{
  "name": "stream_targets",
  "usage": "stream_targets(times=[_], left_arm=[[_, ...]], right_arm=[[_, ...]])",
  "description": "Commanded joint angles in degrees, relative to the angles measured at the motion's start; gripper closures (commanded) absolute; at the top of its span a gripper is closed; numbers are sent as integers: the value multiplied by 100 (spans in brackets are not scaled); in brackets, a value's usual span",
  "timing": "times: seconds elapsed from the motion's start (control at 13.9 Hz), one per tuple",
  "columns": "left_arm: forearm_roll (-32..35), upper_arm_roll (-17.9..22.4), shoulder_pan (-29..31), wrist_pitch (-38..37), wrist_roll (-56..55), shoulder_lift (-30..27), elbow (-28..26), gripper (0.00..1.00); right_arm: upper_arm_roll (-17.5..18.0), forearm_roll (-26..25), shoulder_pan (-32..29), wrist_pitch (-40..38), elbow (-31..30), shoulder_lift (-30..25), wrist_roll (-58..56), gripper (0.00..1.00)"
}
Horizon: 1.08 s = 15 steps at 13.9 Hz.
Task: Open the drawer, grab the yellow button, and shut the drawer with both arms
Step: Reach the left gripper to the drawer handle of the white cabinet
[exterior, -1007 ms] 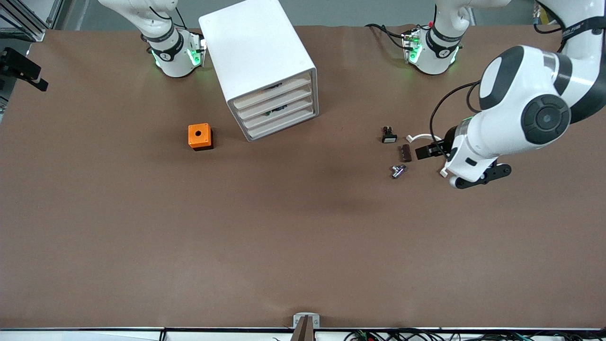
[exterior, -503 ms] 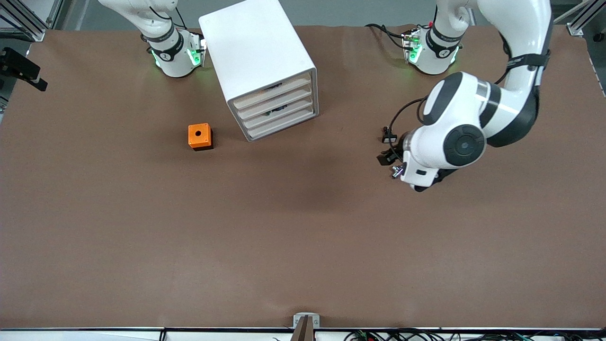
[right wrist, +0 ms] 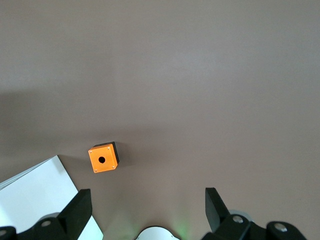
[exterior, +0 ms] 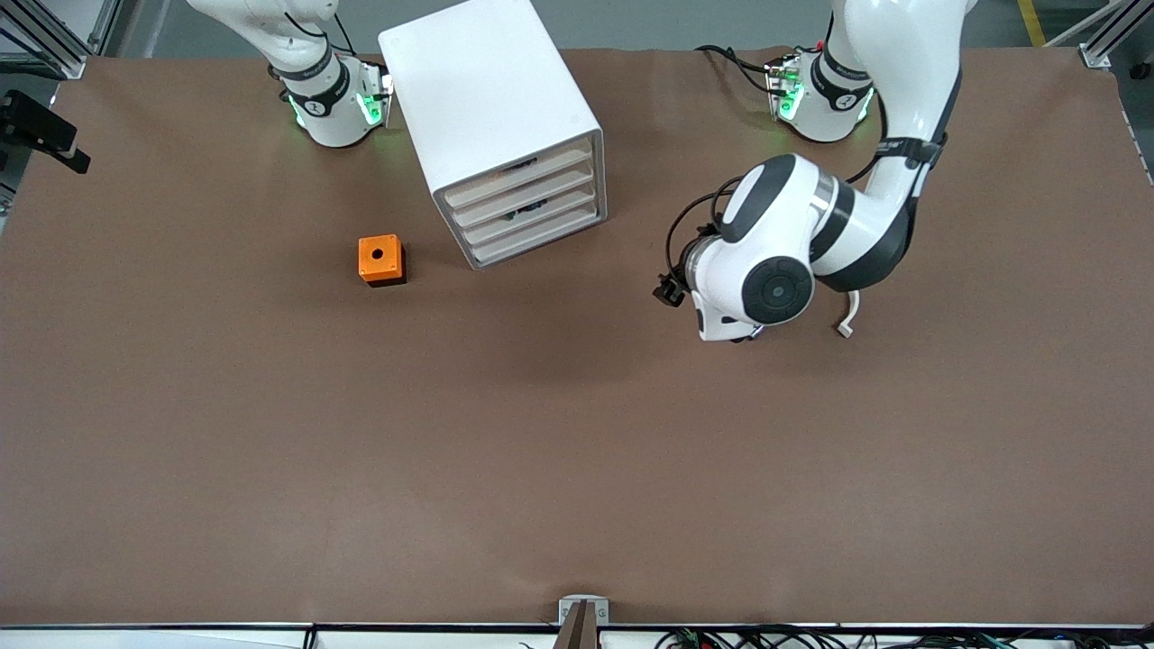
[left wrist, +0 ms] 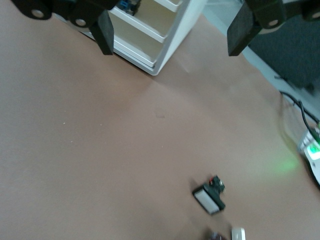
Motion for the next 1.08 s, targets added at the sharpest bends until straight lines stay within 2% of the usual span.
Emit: stream_targets(times=[0.0,0.22,0.72,1.01], left_arm=[[-169,2,-165,-477,-531,258,323,0],[-1062,-7,-209,-1094,-1084,460,463,0],[-2681,-7,-262,-1095,-3088,997,806,0],[-3165,-7,-376,-1095,-3784,1225,842,0]], right_arm=[[-14,10,21,-28,-45,-87,44,0],[-14,10,12,-37,-45,-96,44,0],[-22,10,12,-37,-37,-87,44,0],[-14,10,21,-28,-1,-78,53,0]])
